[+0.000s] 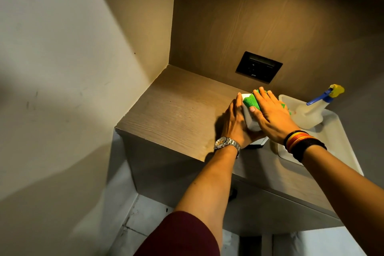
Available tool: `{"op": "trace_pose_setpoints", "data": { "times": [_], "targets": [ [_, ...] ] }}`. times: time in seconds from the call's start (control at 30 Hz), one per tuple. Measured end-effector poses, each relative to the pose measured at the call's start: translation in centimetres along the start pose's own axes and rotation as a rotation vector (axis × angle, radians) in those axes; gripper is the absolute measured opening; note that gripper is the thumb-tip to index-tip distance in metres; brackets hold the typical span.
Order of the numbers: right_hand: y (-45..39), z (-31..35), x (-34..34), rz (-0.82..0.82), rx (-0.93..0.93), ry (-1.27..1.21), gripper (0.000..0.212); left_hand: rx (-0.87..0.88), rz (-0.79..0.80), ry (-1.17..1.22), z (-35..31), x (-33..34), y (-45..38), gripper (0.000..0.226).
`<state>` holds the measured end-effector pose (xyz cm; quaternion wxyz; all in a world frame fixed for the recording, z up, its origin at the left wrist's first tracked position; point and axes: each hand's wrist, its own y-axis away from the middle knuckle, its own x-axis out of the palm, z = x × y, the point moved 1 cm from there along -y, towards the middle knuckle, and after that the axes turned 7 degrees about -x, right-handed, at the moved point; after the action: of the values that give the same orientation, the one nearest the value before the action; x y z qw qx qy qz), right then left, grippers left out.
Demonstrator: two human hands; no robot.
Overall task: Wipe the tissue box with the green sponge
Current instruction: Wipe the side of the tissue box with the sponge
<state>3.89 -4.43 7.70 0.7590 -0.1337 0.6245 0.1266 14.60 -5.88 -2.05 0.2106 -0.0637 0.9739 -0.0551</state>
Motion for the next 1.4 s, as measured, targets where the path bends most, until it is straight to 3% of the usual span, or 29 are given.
{"op": "trace_pose_setpoints", "data": {
  "times": [0.2,0.4,0.63,0.87,0.93,1.03,1.13,1.4],
  "targets": [
    [0.0,-0.3,-0.2,0.005,-0.013,0.021,0.066,0.026,0.016,-0.113,-0.1,-0.2,0.0,0.143],
    [-2.2,0.5,-0.7,0.024,0.139,0.028,0.062,0.063,0.028,-0.175,-0.3,-0.4,0.4,0.144],
    [1.3,-1.1,-1.3,0.047,-0.109,-0.089,0.069,0.054,0.036,-0.117,-0.3,-0.9,0.7,0.145],
    [-3.4,-0.6,-1.4,0.041,0.05,-0.061,0.059,0.049,0.057,-0.092,0.0,-0.1,0.3,0.148],
    [-3.4,0.5,-1.1,0.036,-0.005,-0.043,0.058,0.066,0.034,-0.102,-0.1,-0.3,0.2,0.144],
    [-0.8,1.3,-0.9,0.043,-0.176,-0.069,0.059,0.168,-0.037,-0.017,-0.1,-0.8,0.0,0.12],
    [2.2,0.3,-1.1,0.056,-0.264,-0.095,0.059,0.152,-0.043,-0.028,0.2,-0.7,0.4,0.131],
    [-1.6,-2.4,-2.0,0.035,0.006,-0.162,0.055,0.058,0.061,-0.078,0.4,-0.2,0.0,0.148]
  ]
}}
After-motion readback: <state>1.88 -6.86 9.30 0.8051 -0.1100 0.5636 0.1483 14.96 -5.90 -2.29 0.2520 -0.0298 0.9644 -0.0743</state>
